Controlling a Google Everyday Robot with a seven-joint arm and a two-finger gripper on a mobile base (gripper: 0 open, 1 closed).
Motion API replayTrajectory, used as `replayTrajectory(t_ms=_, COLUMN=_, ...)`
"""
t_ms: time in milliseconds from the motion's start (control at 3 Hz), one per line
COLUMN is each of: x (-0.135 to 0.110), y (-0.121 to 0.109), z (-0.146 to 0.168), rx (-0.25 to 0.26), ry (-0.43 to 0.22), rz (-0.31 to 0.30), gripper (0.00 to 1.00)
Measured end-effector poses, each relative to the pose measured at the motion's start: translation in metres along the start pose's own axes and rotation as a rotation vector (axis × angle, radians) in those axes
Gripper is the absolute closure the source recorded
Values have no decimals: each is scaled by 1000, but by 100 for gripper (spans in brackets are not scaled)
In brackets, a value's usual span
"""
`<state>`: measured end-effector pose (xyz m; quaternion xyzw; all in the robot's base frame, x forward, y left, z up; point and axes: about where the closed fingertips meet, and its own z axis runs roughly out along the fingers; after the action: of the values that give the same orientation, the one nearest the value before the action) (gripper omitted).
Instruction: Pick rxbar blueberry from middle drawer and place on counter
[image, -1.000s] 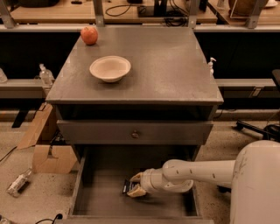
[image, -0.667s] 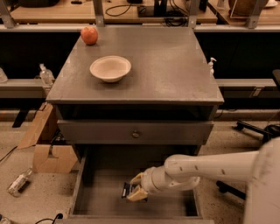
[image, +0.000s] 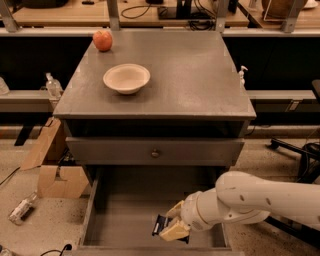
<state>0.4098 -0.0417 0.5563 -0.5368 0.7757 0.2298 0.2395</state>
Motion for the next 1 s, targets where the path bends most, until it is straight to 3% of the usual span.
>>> replayTrajectory(t_ms=333, x=-28, y=8, z=-66, rx=68, ry=14, rz=62, gripper=100)
replayTrajectory(t_ms=1000, x=-111, y=-15, z=-176, rx=375, ry=-16, rz=69, gripper=100)
